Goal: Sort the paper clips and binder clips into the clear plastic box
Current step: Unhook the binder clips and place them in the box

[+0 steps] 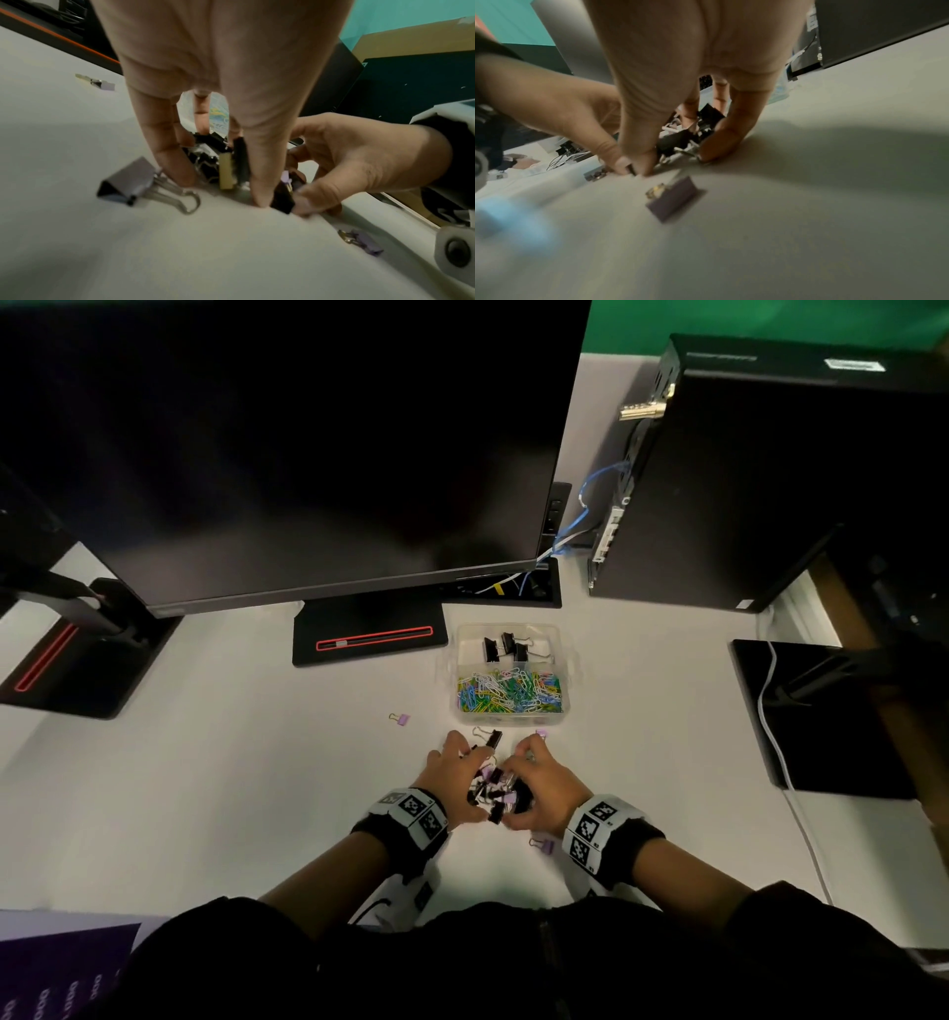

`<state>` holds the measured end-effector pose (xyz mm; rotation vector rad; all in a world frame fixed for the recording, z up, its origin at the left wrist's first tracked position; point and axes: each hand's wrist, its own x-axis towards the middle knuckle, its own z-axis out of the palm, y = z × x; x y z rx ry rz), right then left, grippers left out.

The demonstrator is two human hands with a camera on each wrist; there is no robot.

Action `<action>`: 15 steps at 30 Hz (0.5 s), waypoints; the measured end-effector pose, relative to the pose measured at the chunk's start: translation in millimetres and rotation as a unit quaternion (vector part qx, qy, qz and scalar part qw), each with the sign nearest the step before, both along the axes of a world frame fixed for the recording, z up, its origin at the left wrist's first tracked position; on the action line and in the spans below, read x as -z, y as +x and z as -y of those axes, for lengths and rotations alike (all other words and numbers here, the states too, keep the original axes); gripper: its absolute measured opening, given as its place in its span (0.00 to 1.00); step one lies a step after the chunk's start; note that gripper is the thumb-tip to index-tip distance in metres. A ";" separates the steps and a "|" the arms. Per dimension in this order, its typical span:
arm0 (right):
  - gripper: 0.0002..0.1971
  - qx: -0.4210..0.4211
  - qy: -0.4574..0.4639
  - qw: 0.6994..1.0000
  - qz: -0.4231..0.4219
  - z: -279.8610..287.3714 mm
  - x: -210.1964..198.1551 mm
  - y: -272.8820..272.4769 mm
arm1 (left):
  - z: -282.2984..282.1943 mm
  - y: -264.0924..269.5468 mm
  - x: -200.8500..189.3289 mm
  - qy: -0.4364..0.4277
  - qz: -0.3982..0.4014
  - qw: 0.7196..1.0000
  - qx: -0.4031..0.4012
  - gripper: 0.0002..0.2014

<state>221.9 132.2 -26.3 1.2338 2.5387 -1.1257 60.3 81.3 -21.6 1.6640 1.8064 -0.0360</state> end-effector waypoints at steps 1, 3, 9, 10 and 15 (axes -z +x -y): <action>0.28 -0.003 0.004 1.000 0.010 -0.7 0.4 -1.6 | -0.9 1.2 -0.1 0.007 -0.005 1.000 0.006 0.38; 0.23 -0.007 0.014 0.999 0.033 -3.0 1.1 -5.4 | -3.3 4.0 -1.2 0.015 -0.008 1.000 0.020 0.33; 0.18 -0.001 0.041 0.996 0.084 -10.9 2.9 -9.8 | -7.2 14.9 -3.5 0.019 -0.044 0.997 0.065 0.21; 0.16 0.003 0.034 0.996 0.081 -12.8 2.3 -9.0 | -8.5 15.8 -3.8 0.023 -0.054 0.996 0.071 0.19; 0.09 0.044 -0.002 0.998 0.054 -29.6 -5.3 1.5 | -16.1 12.2 2.4 0.024 -0.051 0.996 0.065 0.09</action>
